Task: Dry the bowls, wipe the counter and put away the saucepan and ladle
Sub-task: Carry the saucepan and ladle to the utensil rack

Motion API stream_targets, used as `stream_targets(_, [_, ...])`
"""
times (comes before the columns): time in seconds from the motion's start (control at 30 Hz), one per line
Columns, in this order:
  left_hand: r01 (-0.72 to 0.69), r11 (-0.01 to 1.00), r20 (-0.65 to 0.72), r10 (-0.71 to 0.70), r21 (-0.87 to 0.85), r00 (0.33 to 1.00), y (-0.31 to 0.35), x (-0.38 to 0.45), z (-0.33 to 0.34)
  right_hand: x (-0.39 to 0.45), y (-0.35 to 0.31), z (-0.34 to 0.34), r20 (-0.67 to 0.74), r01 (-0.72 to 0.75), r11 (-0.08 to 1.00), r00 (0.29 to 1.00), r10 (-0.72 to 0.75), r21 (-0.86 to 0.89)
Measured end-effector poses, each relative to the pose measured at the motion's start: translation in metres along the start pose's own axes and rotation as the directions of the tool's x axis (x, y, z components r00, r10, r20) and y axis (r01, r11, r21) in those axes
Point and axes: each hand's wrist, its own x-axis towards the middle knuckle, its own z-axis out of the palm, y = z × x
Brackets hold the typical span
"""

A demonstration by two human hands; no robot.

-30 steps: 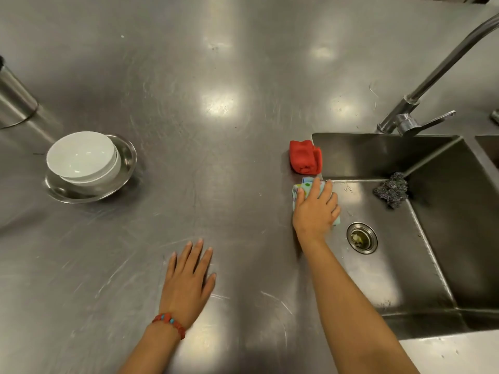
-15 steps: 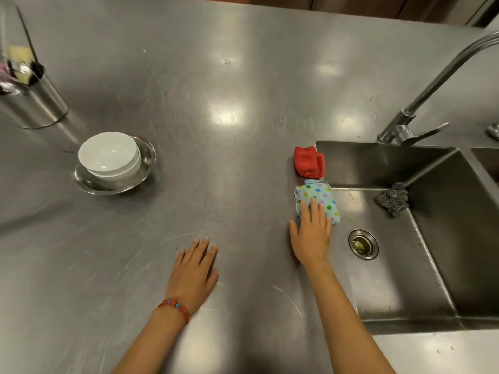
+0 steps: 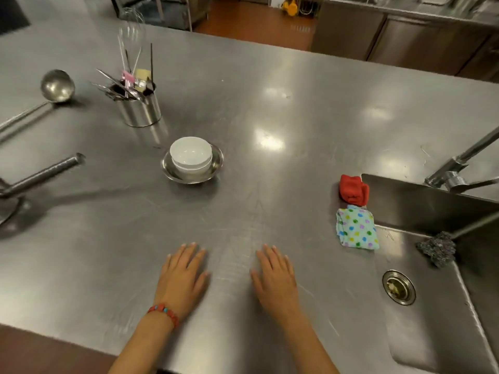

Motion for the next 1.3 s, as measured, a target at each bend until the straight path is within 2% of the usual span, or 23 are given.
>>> stream_targets(0.23, [0.159,0.987,-0.088,-0.157,0.009,0.984,-0.070,-0.042,-0.036,0.012,-0.080,0.000,0.018,0.178,0.984,0.984,-0.179,0.014])
stream_targets(0.37, [0.237,0.971,-0.180,-0.234,-0.003,0.955,-0.120,-0.068,-0.059,0.016,-0.137,0.009,0.119,0.238,0.957,0.958,-0.259,0.167])
stream_targets(0.47, [0.280,0.960,-0.171,-0.274,0.014,0.946,-0.164,-0.087,-0.078,0.016,-0.186,0.023,0.064,0.295,0.925,0.946,-0.318,0.239])
stream_targets(0.57, [0.309,0.951,-0.181,-0.300,0.024,0.937,-0.217,-0.110,-0.095,0.015,-0.246,0.034,0.100,0.322,0.914,0.930,-0.354,0.247])
stream_targets(0.87, [0.362,0.932,-0.251,-0.349,0.007,0.903,-0.357,-0.151,-0.151,0.017,-0.398,0.052,0.101,0.266,0.903,0.943,-0.316,0.338])
stream_targets(1.0, [0.325,0.946,-0.238,-0.314,0.010,0.919,-0.388,-0.137,-0.166,0.031,-0.421,0.052,0.082,0.227,0.907,0.959,-0.272,0.354])
stream_targets(1.3, [0.287,0.958,-0.292,-0.276,-0.005,0.916,-0.432,-0.074,-0.192,0.114,-0.452,0.055,0.040,0.242,0.894,0.960,-0.277,0.376])
